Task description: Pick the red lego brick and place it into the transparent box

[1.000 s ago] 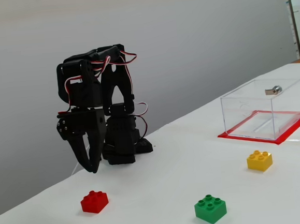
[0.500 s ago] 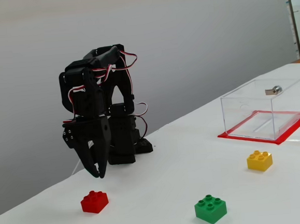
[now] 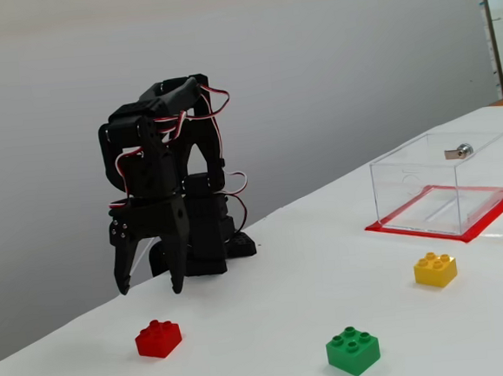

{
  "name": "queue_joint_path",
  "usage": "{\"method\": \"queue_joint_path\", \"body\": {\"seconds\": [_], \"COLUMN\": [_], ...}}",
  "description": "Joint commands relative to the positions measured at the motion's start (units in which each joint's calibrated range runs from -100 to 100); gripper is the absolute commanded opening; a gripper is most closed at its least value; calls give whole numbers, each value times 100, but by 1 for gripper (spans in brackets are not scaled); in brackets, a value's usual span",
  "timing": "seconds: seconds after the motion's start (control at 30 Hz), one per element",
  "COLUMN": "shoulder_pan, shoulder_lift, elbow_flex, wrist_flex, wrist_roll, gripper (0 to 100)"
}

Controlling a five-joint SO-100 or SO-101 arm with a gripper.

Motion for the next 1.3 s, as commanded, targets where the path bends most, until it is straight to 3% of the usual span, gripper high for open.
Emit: {"method": "queue_joint_path", "body": {"seconds": [0.0,0.23,1.27], "shoulder_pan": [-14,-162,-199], "shoulder_lift": [-22,-5,1285], "elbow_flex": [-119,-28,-19], "wrist_flex": [-44,-757,-1880], "wrist_roll": [-17,-23,-7], "gripper": [33,32,32]}}
